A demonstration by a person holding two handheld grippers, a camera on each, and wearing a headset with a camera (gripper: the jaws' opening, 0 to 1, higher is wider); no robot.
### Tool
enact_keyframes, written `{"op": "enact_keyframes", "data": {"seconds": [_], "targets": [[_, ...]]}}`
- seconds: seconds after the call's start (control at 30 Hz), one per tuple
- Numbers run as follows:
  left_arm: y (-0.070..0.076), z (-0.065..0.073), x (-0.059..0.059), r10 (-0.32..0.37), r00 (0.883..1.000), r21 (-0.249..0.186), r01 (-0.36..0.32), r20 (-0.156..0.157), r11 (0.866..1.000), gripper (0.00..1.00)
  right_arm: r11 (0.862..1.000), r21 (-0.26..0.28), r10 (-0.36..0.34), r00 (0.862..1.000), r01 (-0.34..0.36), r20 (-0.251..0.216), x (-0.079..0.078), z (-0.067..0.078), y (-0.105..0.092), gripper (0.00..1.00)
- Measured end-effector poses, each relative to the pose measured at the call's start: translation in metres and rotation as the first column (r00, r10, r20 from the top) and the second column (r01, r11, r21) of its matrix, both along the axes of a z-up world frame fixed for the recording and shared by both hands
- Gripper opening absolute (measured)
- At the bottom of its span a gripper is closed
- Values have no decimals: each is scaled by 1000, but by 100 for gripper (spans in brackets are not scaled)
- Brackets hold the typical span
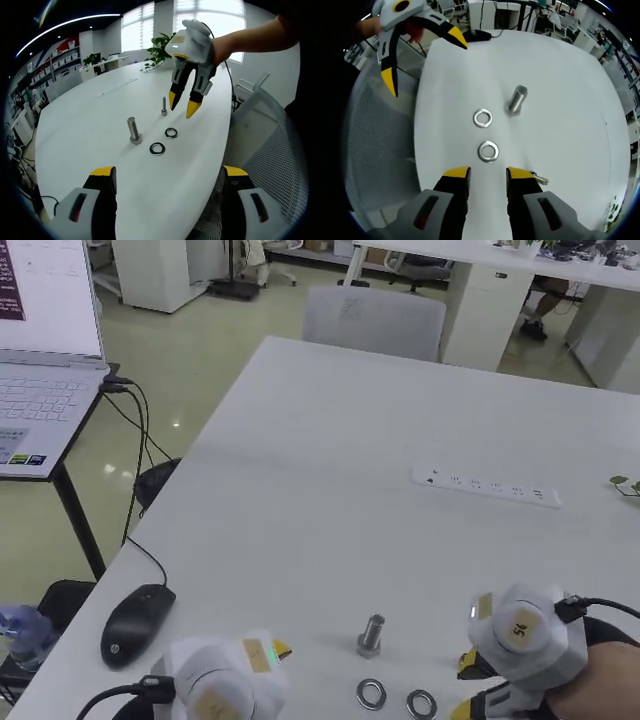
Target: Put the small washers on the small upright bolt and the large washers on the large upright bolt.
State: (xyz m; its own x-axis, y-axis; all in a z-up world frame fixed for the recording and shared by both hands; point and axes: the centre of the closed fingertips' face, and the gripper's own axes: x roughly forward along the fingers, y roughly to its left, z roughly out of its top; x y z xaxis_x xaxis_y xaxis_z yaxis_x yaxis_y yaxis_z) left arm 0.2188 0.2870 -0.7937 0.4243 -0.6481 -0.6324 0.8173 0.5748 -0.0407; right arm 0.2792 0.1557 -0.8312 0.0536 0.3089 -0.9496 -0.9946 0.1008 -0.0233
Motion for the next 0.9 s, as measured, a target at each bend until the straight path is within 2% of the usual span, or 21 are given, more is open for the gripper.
{"op": "enact_keyframes", "data": {"seconds": [0.17,0.27,0.4,0.9], "targets": [[-1,0,0,1,1000,-1,-1,3,1000,85,999,-20,46,999,-46,1,0,-15,4,32],[-2,1,0,0,1000,-3,0,6,1000,85,997,-9,75,997,-76,-6,-2,-21,8,32],[-1,-3,-2,1,1000,-1,-1,-2,1000,84,994,-26,103,995,-103,0,-1,-30,9,32],[-1,-5,-2,5,1000,-9,-5,-5,1000,83,987,-59,152,988,-152,2,3,-44,14,33]]}}
